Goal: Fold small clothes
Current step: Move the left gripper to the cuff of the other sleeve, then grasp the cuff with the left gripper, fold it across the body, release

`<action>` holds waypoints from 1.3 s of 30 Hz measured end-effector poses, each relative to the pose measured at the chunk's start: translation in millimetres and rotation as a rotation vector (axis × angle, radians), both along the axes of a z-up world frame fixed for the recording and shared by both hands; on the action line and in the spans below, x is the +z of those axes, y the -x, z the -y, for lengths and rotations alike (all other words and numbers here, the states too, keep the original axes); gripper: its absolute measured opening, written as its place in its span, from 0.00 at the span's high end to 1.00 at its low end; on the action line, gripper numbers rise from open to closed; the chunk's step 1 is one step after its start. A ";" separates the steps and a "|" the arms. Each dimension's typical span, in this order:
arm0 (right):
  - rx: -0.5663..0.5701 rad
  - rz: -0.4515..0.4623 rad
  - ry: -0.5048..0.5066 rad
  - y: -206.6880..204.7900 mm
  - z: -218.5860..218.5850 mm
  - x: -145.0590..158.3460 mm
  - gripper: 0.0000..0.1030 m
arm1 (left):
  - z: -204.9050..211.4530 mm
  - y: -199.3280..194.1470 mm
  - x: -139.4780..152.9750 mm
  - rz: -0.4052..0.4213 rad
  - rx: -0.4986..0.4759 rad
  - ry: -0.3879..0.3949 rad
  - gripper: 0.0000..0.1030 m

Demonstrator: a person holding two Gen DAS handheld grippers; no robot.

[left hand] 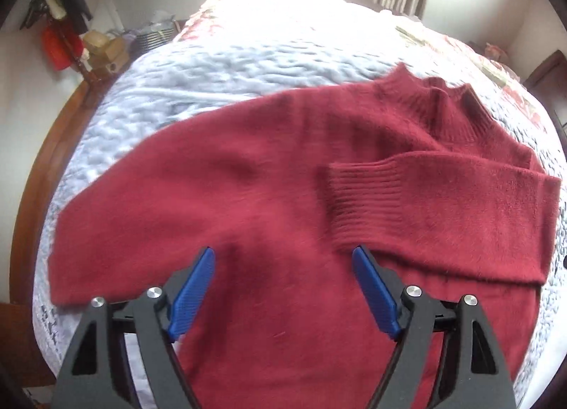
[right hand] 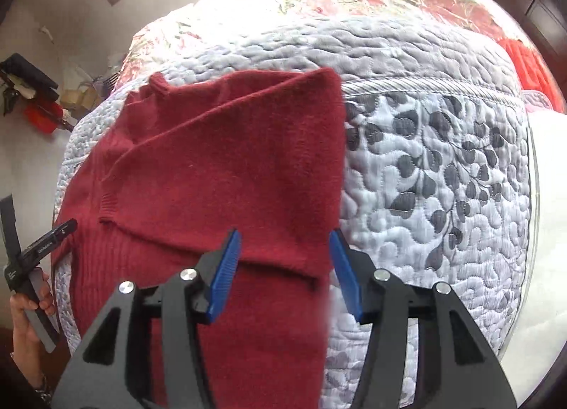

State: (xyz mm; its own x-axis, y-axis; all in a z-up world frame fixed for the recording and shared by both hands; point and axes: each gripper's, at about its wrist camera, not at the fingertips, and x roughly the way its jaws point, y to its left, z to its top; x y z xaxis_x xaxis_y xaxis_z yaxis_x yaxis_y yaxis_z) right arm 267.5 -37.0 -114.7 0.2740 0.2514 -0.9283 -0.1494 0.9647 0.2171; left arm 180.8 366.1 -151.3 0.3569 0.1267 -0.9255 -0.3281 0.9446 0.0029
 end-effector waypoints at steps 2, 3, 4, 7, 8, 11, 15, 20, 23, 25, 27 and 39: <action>0.031 -0.004 0.016 4.5 -18.7 3.6 0.49 | -26.6 20.9 2.2 -0.025 0.046 0.009 0.22; 0.044 -0.007 0.016 7.6 -29.2 4.5 0.49 | -41.5 31.5 1.9 -0.037 0.073 0.020 0.22; 0.058 -0.015 0.009 7.7 -39.2 3.7 0.49 | -57.2 42.4 0.9 -0.050 0.102 0.030 0.22; 0.084 -0.038 0.000 13.5 -68.7 -1.8 0.49 | -98.7 69.0 -0.8 -0.076 0.182 0.043 0.22; 0.094 -0.044 0.006 14.2 -78.6 -3.7 0.49 | -116.8 79.9 -2.0 -0.083 0.217 0.058 0.22; 0.120 -0.068 0.003 17.5 -108.2 -11.7 0.49 | -165.2 110.8 -7.3 -0.088 0.314 0.121 0.21; 0.161 -0.075 0.037 19.1 -143.2 -22.8 0.48 | -222.1 146.3 -23.4 -0.101 0.447 0.211 0.21; 0.193 -0.077 0.072 19.9 -171.6 -31.5 0.47 | -274.9 174.8 -47.0 -0.067 0.591 0.336 0.21; 0.199 -0.084 0.089 18.8 -180.1 -37.2 0.47 | -305.9 189.4 -65.8 -0.048 0.694 0.427 0.21; 0.194 -0.087 0.098 18.4 -182.1 -40.3 0.47 | -319.3 194.7 -77.7 -0.044 0.745 0.465 0.22; 0.188 -0.093 0.102 18.3 -183.7 -42.7 0.47 | -329.2 199.4 -89.2 -0.035 0.782 0.507 0.22; 0.199 -0.092 0.130 16.3 -191.6 -49.1 0.46 | -358.6 218.2 -117.5 0.081 0.949 0.627 0.41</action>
State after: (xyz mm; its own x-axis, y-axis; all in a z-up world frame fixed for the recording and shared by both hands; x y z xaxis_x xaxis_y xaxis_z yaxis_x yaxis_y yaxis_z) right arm 251.2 154.6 -163.7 0.1438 0.1691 -0.9751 -0.3246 0.9388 0.1150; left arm -37.4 724.7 -268.8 0.4249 -0.0993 -0.8998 -0.8888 0.1426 -0.4355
